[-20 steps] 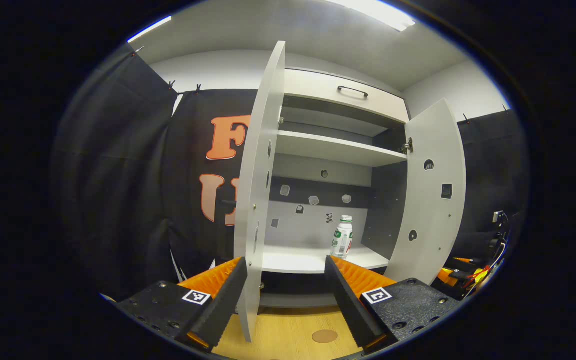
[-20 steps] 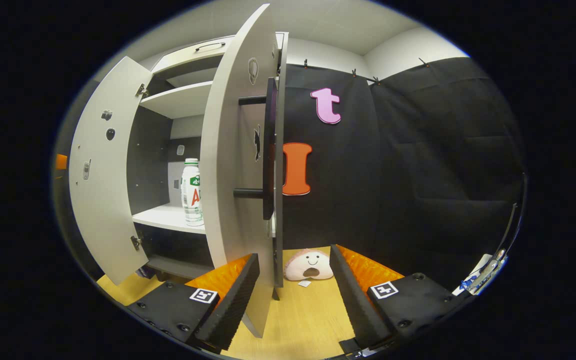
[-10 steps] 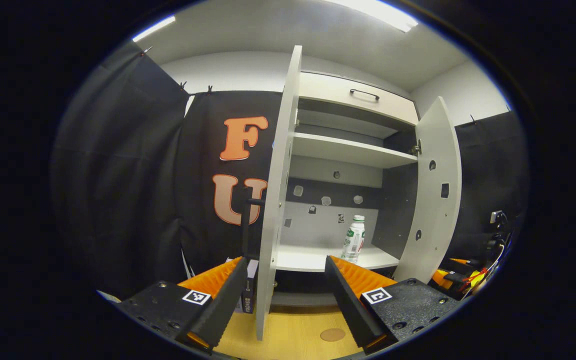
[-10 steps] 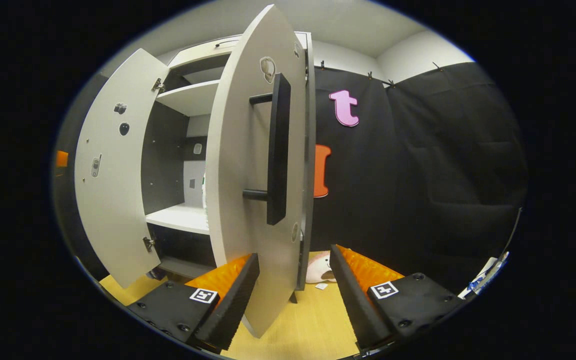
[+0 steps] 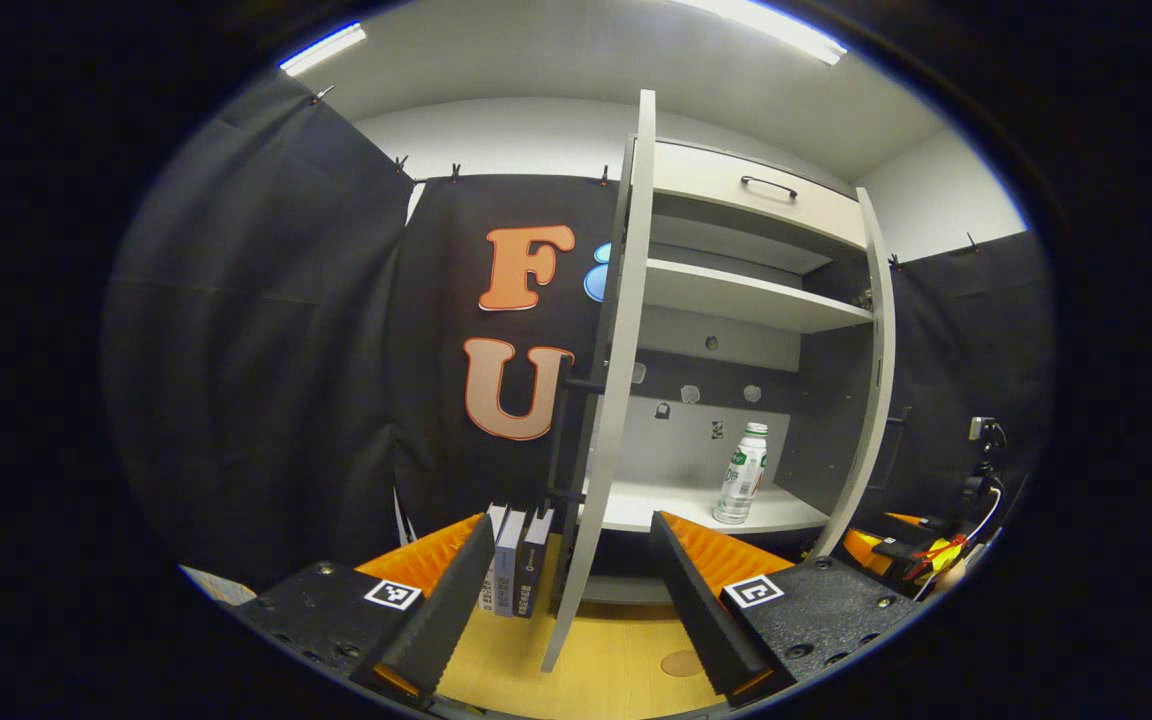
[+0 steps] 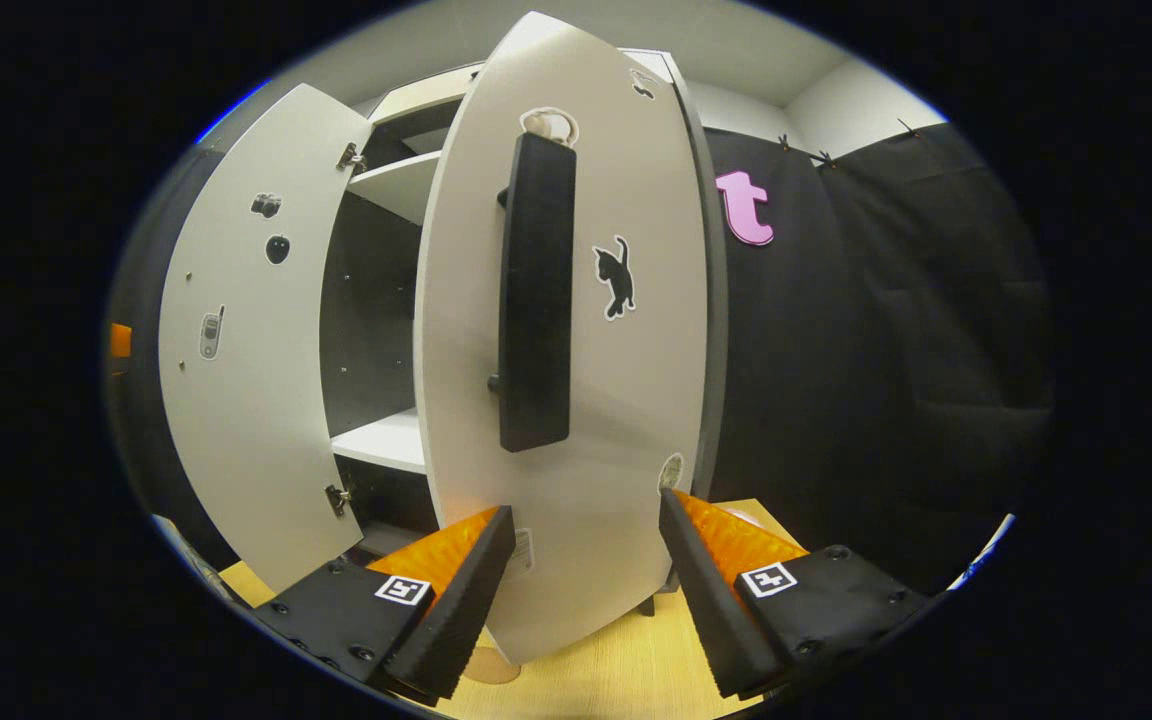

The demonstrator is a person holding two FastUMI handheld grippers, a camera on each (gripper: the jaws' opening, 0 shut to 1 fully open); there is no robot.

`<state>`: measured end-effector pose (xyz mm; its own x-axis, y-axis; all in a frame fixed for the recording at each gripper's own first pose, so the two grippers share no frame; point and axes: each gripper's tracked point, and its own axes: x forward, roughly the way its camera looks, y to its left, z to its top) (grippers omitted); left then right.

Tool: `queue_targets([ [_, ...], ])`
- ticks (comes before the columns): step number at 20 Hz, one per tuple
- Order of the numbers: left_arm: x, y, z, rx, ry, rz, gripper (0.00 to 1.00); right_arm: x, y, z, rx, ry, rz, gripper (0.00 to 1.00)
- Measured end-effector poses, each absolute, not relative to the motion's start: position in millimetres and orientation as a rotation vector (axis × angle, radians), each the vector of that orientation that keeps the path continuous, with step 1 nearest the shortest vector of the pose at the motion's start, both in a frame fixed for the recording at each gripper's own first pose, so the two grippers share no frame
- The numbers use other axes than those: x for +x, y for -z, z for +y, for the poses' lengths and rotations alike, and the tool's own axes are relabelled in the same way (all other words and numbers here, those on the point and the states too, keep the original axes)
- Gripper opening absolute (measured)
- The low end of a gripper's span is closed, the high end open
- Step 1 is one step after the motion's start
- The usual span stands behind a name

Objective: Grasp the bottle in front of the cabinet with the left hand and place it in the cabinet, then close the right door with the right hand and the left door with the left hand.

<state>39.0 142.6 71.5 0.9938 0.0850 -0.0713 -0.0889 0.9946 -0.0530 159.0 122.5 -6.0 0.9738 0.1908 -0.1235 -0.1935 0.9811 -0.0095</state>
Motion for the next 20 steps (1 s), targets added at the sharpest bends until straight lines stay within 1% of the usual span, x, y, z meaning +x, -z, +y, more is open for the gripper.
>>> queue_targets([
  [7,41,-73,162,-0.032,-0.117,0.055,0.95,152,-17,122,-0.037,-0.201,0.093,0.97],
  [9,46,-69,165,-0.034,-0.121,0.057,0.93,149,-25,115,-0.035,-0.195,0.088,0.97],
  [10,48,-67,166,-0.035,-0.122,0.059,0.95,148,-29,111,-0.038,-0.189,0.087,0.96],
  [11,50,-66,168,-0.036,-0.125,0.061,0.93,145,-32,107,-0.042,-0.185,0.085,0.96],
  [12,54,-64,170,-0.037,-0.128,0.064,0.95,143,-37,104,-0.045,-0.182,0.082,0.97],
  [20,77,-36,193,-0.036,-0.162,0.097,0.95,129,-61,76,-0.057,-0.155,0.066,0.96],
])
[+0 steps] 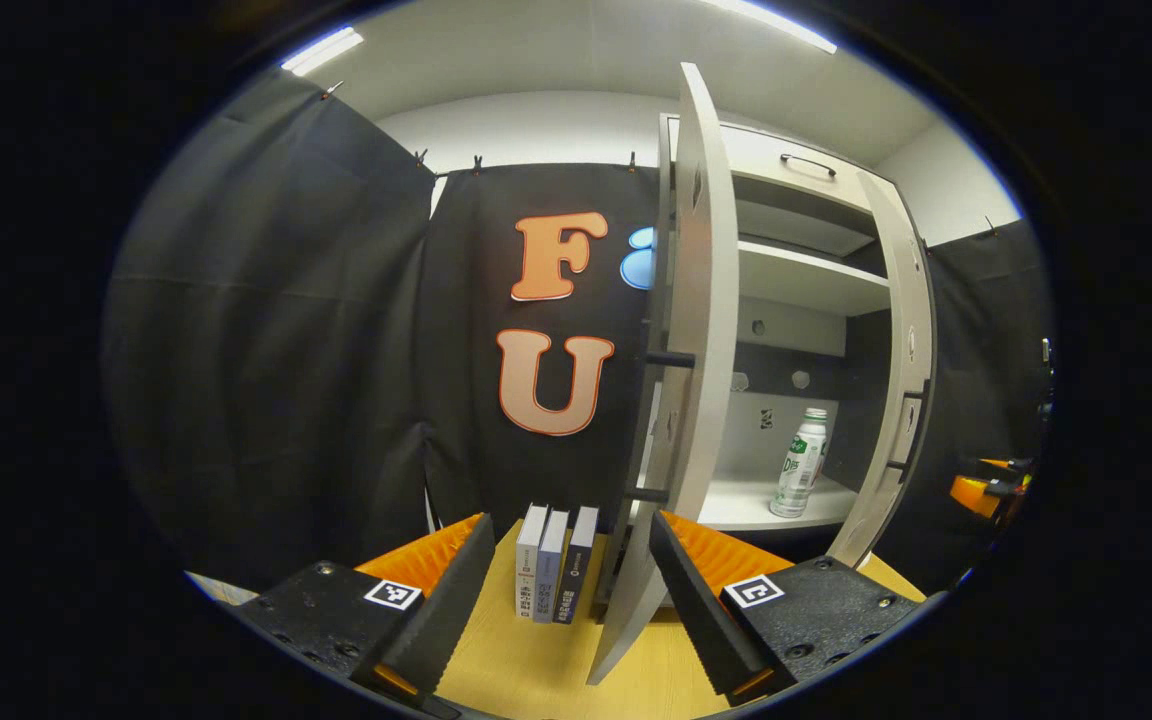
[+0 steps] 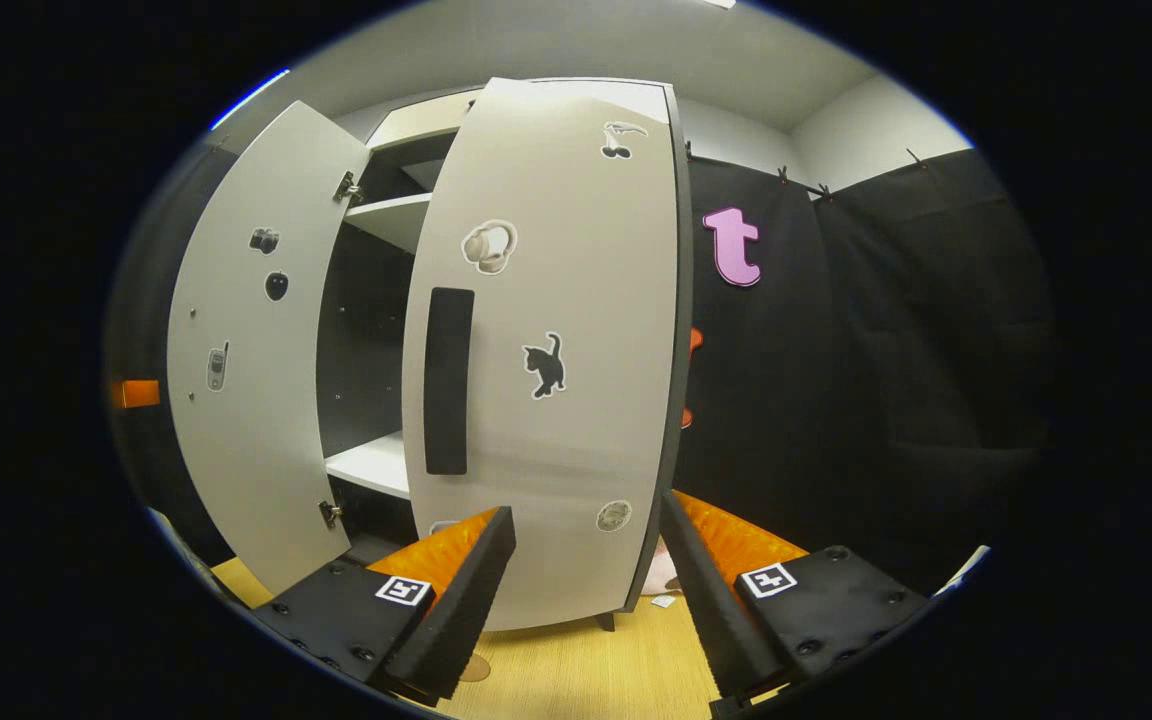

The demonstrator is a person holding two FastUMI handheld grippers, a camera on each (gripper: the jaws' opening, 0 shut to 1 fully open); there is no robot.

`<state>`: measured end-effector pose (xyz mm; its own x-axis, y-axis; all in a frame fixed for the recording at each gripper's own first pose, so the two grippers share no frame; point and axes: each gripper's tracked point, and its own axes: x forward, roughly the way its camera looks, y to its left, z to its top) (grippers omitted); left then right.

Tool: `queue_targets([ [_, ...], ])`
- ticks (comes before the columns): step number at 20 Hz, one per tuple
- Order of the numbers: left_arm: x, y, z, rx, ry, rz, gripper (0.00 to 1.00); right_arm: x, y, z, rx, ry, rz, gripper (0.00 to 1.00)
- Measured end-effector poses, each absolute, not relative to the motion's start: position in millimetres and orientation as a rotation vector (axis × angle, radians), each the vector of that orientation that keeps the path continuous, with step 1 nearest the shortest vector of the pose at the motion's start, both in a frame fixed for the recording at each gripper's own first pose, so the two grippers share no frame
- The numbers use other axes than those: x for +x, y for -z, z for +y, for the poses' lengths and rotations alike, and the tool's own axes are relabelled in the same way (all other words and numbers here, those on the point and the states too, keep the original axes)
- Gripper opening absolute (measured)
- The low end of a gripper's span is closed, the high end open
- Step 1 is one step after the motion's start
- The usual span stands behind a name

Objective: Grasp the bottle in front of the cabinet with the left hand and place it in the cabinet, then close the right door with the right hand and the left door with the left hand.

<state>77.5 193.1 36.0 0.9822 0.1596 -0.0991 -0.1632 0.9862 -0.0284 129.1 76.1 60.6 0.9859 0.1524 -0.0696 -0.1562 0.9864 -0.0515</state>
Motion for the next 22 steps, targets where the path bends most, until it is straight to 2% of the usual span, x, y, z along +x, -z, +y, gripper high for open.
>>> queue_targets([
  [2,84,-26,201,-0.047,-0.172,0.106,0.97,126,-65,68,-0.053,-0.140,0.055,0.96],
  [11,109,7,207,-0.035,-0.182,0.156,0.95,114,-84,34,-0.046,-0.086,0.013,0.97],
  [14,112,7,209,-0.022,-0.197,0.157,0.92,111,-88,23,-0.049,-0.066,0.001,0.96],
  [16,112,8,209,-0.033,-0.198,0.159,0.95,109,-91,19,-0.046,-0.065,-0.003,0.96],
  [22,111,12,195,-0.002,-0.161,0.190,0.95,107,-92,15,-0.023,-0.067,-0.005,0.97],
])
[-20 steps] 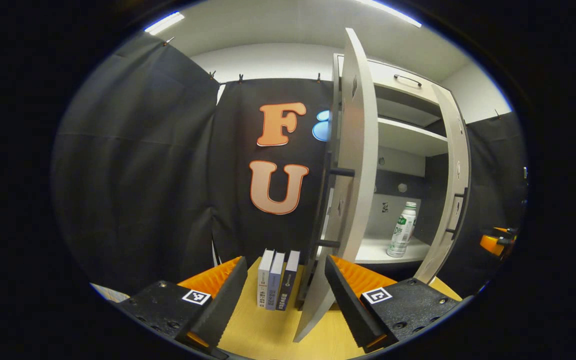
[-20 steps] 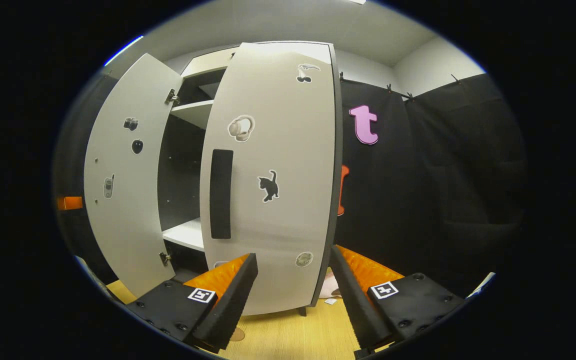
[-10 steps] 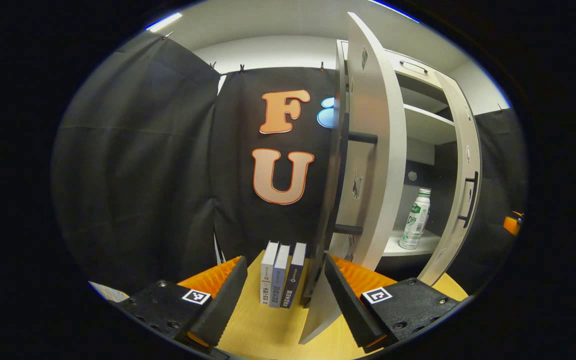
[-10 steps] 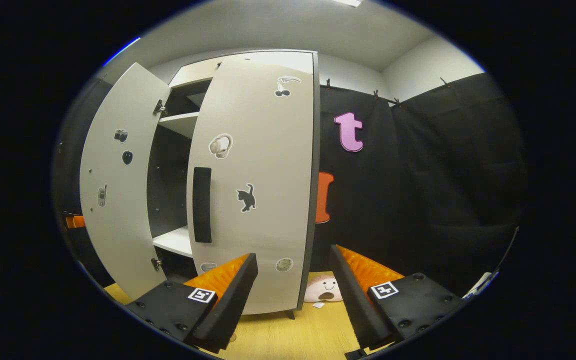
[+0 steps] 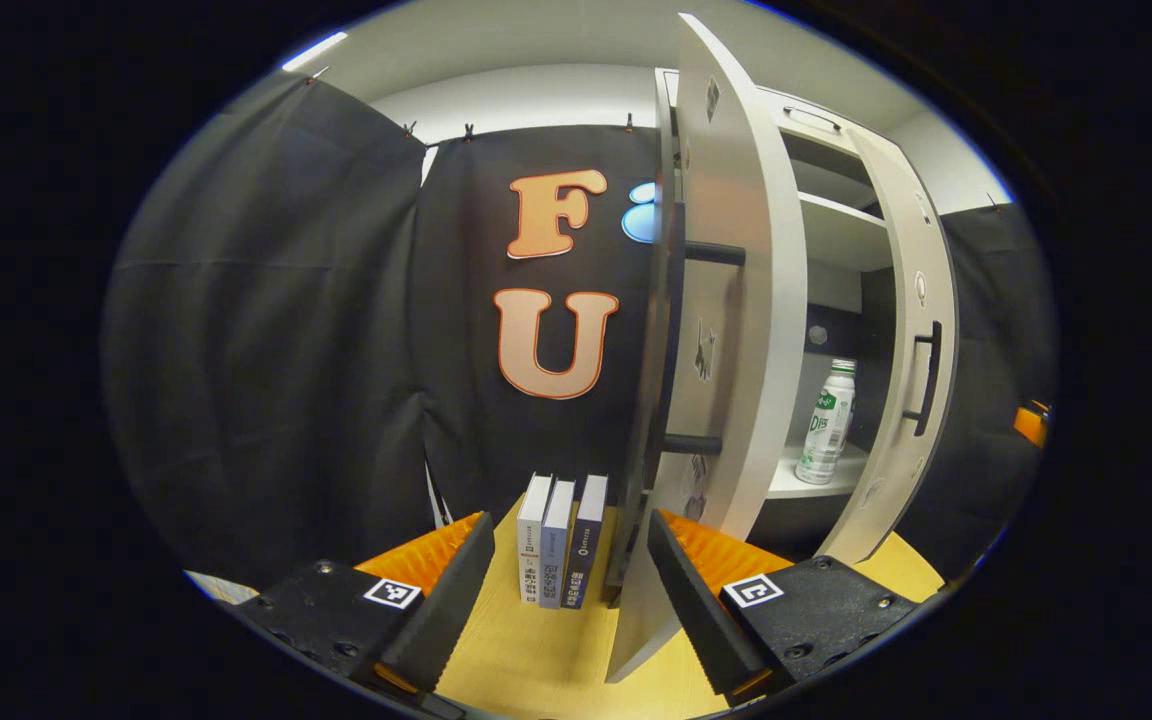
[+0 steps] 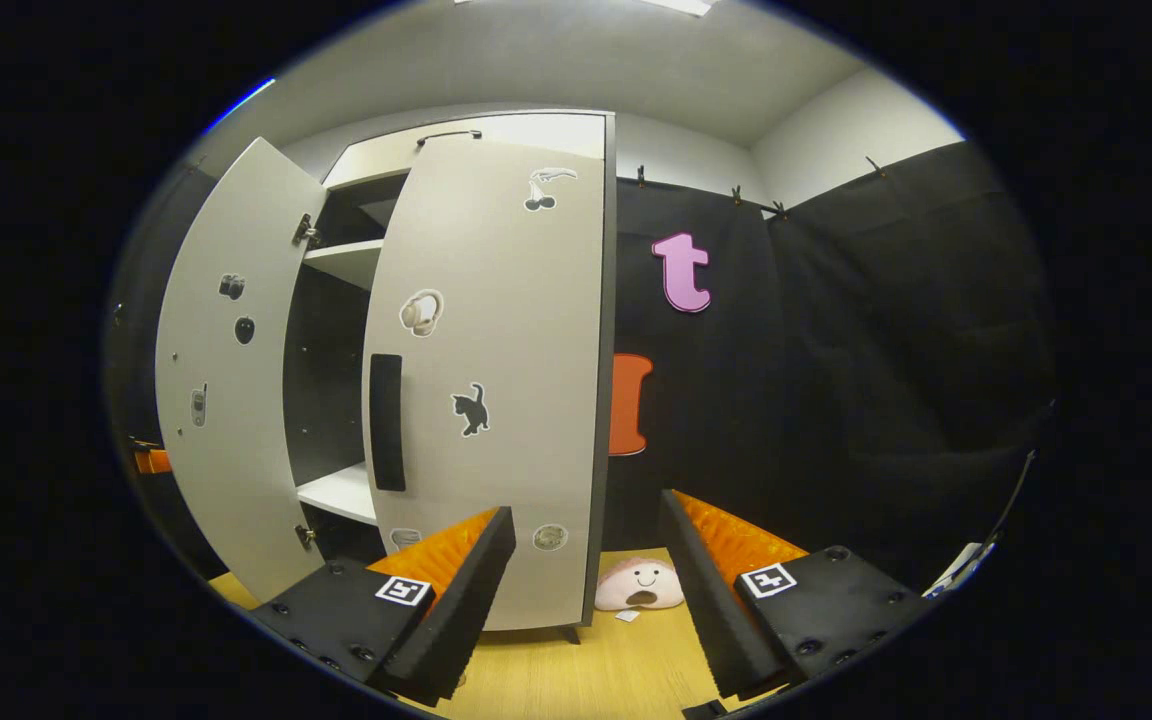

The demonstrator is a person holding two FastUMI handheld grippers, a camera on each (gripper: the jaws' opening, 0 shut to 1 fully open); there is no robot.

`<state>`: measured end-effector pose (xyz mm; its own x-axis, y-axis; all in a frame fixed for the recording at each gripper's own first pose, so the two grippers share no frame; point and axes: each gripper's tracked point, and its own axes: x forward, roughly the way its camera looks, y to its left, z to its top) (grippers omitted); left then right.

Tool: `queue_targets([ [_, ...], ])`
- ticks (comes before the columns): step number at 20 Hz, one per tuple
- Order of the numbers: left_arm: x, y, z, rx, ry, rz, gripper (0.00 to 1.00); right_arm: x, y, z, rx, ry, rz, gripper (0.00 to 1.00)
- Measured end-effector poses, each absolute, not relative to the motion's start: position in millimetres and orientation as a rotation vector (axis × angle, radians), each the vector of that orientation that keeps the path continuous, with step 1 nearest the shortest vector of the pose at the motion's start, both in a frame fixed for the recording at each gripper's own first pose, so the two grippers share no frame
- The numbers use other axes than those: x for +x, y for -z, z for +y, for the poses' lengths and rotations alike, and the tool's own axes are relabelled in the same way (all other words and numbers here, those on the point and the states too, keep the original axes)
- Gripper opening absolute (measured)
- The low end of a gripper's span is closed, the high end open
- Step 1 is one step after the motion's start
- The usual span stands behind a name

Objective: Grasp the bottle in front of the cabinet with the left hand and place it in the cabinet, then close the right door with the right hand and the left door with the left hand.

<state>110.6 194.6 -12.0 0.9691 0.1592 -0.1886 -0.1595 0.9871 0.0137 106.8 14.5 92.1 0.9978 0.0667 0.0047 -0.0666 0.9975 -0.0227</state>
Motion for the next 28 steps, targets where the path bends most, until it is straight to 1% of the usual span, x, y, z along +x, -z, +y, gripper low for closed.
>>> queue_targets([
  [4,112,15,177,-0.035,-0.134,0.194,0.95,104,-94,11,-0.030,-0.067,-0.012,0.96],
  [8,117,20,150,-0.080,-0.076,0.205,0.95,98,-97,2,-0.026,-0.063,-0.021,0.96],
  [13,128,22,117,-0.076,-0.015,0.209,0.95,90,-97,-16,-0.033,-0.049,-0.019,0.96],
  [14,129,23,112,-0.079,-0.008,0.210,0.92,87,-98,-20,-0.032,-0.045,-0.021,0.96],
  [17,135,24,97,-0.086,0.008,0.214,0.92,82,-101,-30,-0.017,-0.042,-0.026,0.96],
  [18,137,26,93,-0.085,0.012,0.216,0.95,81,-101,-31,-0.009,-0.047,-0.028,0.97],
  [19,140,27,88,-0.083,0.018,0.216,0.95,80,-102,-32,-0.003,-0.051,-0.031,0.97],
  [20,141,27,83,-0.081,0.024,0.218,0.92,79,-103,-34,-0.002,-0.052,-0.033,0.97],
  [21,143,28,78,-0.080,0.028,0.218,0.95,79,-103,-37,-0.004,-0.051,-0.035,0.96],
  [28,169,40,41,-0.121,0.065,0.230,0.95,84,-98,-57,-0.012,-0.052,-0.018,0.97],
])
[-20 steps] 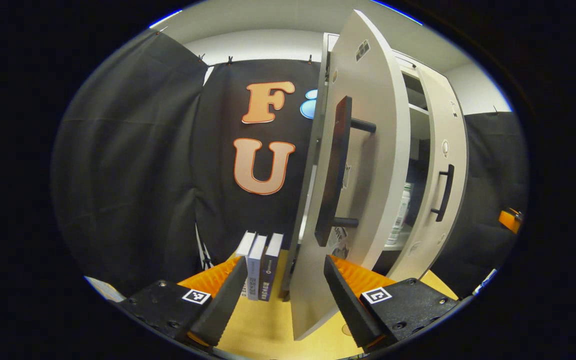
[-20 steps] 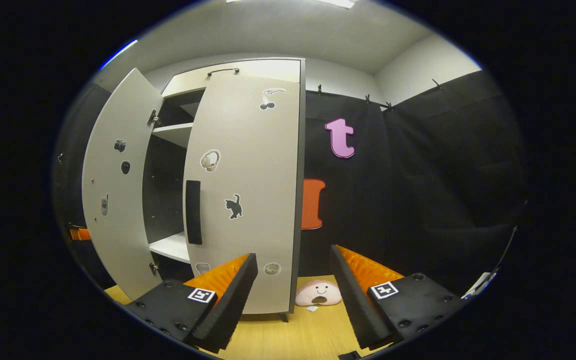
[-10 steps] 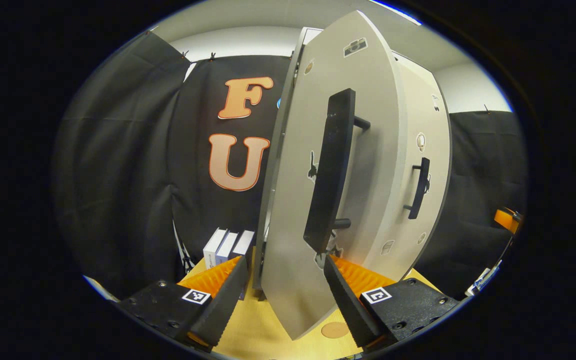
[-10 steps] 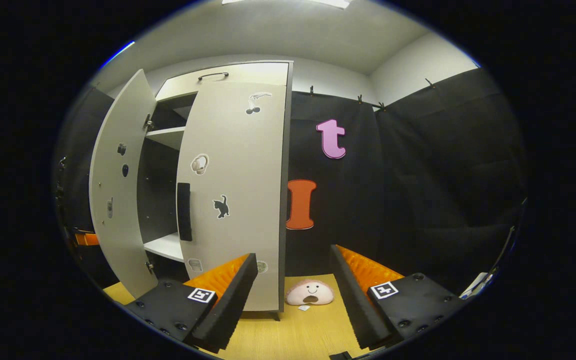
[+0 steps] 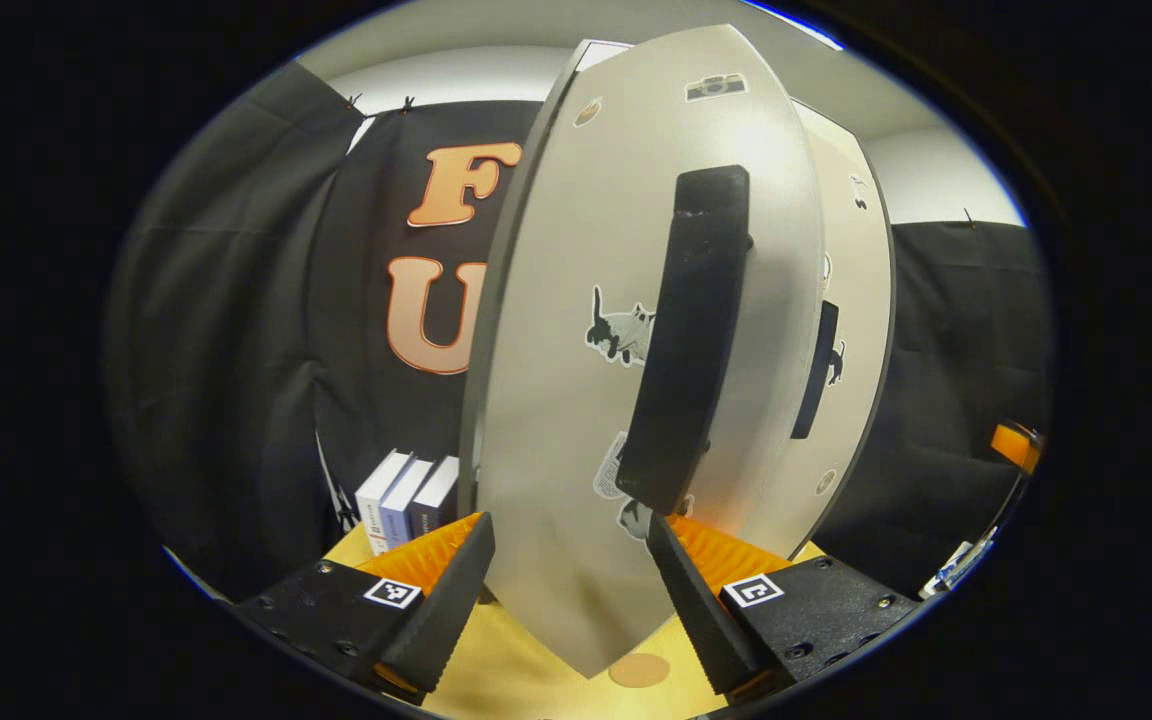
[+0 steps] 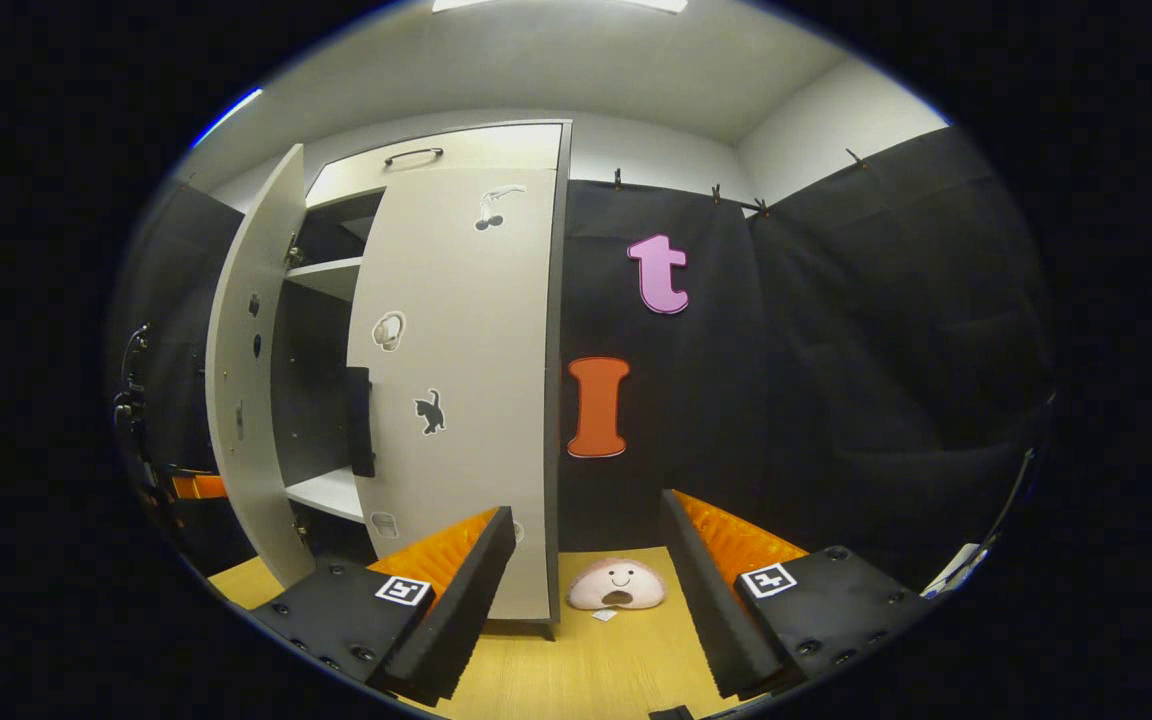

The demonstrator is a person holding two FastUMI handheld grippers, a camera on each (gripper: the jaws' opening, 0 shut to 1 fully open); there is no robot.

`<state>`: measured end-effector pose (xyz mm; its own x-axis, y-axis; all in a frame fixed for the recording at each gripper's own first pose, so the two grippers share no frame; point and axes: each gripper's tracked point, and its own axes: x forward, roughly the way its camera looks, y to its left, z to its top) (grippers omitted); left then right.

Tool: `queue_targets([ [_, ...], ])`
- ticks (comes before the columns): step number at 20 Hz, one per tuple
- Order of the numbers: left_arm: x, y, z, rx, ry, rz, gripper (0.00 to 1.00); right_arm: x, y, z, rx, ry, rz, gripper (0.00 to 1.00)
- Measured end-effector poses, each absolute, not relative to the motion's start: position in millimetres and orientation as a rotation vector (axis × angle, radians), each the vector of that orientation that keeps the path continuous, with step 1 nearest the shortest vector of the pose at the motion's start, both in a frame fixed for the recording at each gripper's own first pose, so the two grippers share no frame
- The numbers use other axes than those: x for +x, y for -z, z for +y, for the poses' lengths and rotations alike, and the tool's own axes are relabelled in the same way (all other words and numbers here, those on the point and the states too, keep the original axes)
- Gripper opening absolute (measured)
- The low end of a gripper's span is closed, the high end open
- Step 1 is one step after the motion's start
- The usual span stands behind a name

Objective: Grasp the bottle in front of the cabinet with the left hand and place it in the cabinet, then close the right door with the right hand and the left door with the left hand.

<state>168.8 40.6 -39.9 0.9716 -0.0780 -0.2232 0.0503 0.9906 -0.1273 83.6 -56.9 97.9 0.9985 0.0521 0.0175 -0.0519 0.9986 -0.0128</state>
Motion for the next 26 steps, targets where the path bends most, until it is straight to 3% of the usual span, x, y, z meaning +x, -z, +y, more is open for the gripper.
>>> queue_targets([
  [11,251,57,-19,-0.123,0.134,0.235,0.95,100,-99,-126,-0.028,0.039,0.006,0.97],
  [20,267,61,-26,-0.132,0.098,0.241,0.95,109,-96,-147,-0.030,0.063,0.030,0.97],
  [26,243,44,-17,-0.144,0.043,0.221,0.95,116,-97,-148,-0.028,0.044,0.033,0.97],
])
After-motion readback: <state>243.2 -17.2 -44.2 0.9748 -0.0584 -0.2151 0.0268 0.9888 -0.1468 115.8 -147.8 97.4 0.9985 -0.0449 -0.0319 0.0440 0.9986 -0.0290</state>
